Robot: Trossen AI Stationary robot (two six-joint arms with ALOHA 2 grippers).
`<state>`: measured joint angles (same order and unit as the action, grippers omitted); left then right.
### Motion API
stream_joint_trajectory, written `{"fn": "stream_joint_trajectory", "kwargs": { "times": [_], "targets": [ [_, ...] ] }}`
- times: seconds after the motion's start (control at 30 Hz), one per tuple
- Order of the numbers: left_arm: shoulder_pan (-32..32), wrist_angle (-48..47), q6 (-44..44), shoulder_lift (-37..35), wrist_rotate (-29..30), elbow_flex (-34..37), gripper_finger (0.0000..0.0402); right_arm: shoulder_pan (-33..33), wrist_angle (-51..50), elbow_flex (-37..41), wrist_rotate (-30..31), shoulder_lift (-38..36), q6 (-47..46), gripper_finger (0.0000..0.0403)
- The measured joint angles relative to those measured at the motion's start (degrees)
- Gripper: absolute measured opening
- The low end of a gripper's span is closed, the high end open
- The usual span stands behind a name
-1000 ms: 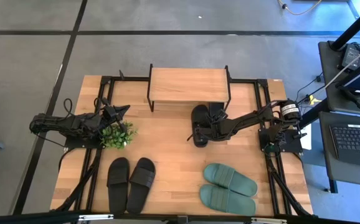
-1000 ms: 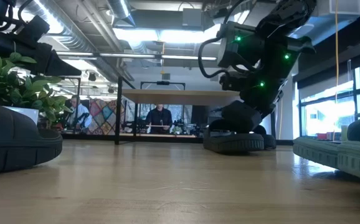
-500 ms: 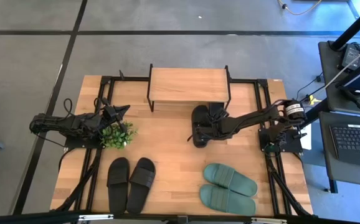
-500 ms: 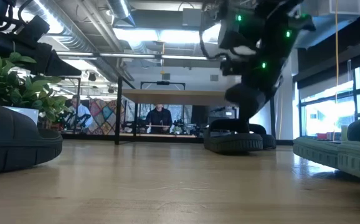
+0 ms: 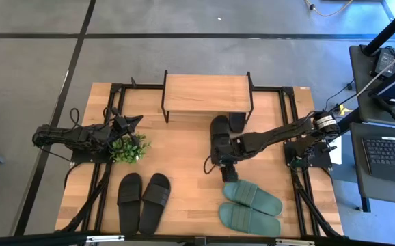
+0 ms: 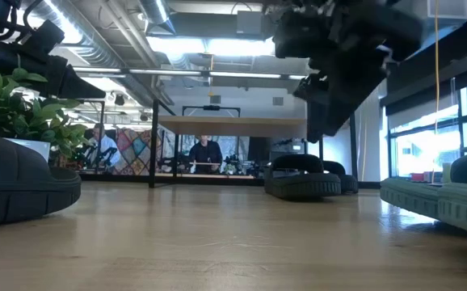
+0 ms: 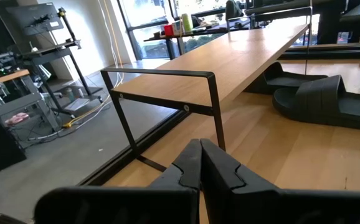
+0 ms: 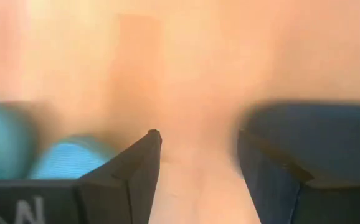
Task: Pick and place slides into the shelf
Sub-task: Put the black slide under the shelf
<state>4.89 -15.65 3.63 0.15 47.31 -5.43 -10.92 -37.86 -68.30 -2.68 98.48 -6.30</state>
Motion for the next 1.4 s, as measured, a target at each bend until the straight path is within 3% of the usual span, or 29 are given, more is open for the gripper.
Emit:
{"fn": "stream_joint_trajectory", "kwargs": {
  "times": [0.17,0.5,0.7,1.4],
  "targets": [
    [0.0,0.0,0.0,0.0,0.0,0.0,0.0000,0.3,8.4,4.2,-7.7,0.0,0.2,0.0211],
    [0.0,0.0,0.0,0.0,0.0,0.0,0.0000,1.0,13.1,10.4,-8.6,0.3,-3.8,0.0211],
    [0.0,0.0,0.0,0.0,0.0,0.0,0.0000,1.9,13.5,10.6,-4.0,0.3,-3.7,0.0211],
    [0.0,0.0,0.0,0.0,0.2,0.0,0.0000,11.6,13.3,10.6,2.7,0.3,0.9,0.0211]
  ]
}}
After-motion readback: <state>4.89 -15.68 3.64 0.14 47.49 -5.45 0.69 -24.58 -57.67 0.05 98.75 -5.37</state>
